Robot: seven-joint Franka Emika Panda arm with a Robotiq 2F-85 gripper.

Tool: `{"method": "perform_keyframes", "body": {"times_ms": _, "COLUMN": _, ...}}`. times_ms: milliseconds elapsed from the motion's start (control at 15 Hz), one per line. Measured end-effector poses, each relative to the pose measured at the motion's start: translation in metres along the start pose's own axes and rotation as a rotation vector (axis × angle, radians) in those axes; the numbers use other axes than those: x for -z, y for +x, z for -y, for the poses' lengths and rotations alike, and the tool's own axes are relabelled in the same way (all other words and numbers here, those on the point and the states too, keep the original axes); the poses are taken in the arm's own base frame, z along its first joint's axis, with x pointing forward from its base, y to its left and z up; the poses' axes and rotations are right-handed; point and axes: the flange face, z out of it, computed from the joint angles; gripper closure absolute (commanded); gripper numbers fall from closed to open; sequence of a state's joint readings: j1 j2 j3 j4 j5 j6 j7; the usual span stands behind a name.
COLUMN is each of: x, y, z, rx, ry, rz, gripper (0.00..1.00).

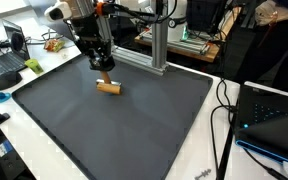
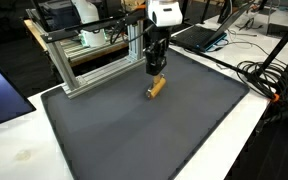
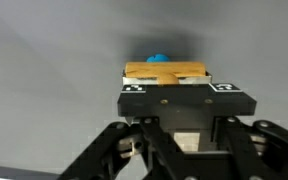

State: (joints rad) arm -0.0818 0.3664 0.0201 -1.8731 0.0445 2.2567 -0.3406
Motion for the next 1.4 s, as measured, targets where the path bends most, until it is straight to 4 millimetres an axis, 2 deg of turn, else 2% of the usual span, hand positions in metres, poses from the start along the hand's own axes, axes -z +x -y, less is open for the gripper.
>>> {"method": "perform_keyframes", "body": {"times_ms": 1400, "x": -0.0081, "y": 0.0064, "z": -0.0066, "rx": -0.006, "ry": 0.035, "rz": 0.084, "gripper": 0.78}}
